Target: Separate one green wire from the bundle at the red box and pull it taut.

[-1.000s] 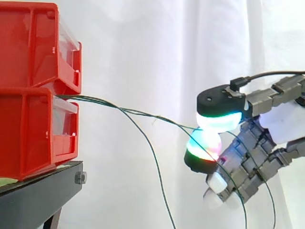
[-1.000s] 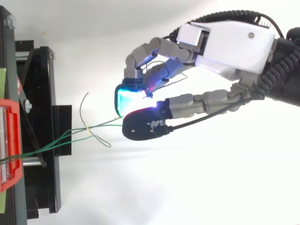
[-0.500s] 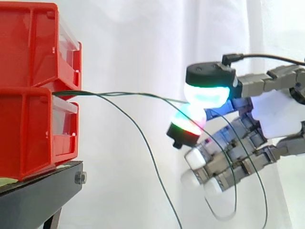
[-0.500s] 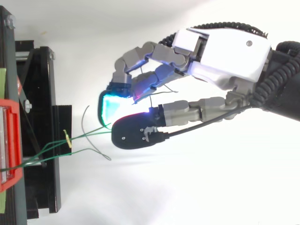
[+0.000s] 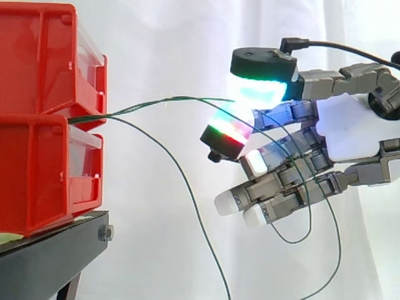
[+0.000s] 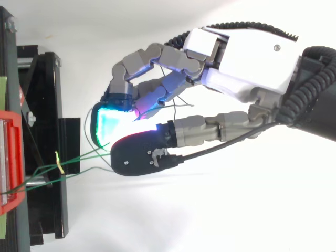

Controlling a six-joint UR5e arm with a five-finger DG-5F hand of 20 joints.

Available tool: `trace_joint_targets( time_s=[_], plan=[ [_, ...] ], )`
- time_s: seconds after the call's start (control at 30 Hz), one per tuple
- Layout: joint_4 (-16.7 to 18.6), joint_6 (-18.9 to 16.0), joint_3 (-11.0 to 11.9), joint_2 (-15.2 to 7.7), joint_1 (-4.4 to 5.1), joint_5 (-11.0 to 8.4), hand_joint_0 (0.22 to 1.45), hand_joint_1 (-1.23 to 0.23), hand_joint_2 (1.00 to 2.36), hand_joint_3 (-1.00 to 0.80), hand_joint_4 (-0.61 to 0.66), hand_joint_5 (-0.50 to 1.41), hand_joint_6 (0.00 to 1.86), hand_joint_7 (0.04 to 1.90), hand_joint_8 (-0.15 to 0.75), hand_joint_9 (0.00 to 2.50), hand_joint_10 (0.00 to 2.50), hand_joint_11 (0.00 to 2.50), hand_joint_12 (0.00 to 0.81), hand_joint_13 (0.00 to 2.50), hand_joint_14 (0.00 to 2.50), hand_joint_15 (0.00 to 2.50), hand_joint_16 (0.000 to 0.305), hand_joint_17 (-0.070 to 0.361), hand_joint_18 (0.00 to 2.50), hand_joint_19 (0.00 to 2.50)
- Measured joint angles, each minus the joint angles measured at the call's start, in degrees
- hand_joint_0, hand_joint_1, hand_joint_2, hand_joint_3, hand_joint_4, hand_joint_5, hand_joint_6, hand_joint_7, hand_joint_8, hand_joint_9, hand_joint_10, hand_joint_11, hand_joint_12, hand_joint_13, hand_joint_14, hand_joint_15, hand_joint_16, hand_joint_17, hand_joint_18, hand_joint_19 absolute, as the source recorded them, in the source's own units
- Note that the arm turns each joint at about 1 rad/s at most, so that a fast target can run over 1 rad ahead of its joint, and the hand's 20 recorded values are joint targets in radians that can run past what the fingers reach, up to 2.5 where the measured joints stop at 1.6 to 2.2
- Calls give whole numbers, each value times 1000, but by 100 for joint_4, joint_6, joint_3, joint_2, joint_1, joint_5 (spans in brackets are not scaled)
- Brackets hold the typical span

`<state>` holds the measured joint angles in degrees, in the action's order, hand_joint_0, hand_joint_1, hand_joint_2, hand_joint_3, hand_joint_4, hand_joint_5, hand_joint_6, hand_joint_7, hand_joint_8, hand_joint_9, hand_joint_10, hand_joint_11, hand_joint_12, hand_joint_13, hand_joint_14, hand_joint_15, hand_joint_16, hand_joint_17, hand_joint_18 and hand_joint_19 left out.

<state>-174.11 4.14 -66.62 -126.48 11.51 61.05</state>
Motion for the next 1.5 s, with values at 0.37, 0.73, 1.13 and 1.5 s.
trace_joint_targets(
  time_s=[0.37, 0.73, 1.13, 1.5],
  plan=[
    [16, 241, -1, 0, 1, 18, 568, -717, 1025, -47, -71, -142, 920, 1114, 234, 882, 24, 751, 310, 631, 13, 328, 45, 101, 507, 292],
    [1, 297, -3, -2, 1, -3, 568, -717, 1026, -43, -73, -142, 919, 1118, 240, 860, 21, 684, 310, 633, 13, 328, 45, 101, 511, 291],
    [0, 298, -7, 0, 2, -6, 568, -717, 1026, -38, -73, -141, 919, 1124, 245, 867, 21, 669, 317, 631, 13, 333, 45, 101, 509, 295],
    [0, 298, -8, 1, 1, -5, 568, -718, 1026, -37, -73, -140, 918, 1127, 246, 877, 21, 660, 319, 625, 13, 330, 44, 100, 502, 302]
  ],
)
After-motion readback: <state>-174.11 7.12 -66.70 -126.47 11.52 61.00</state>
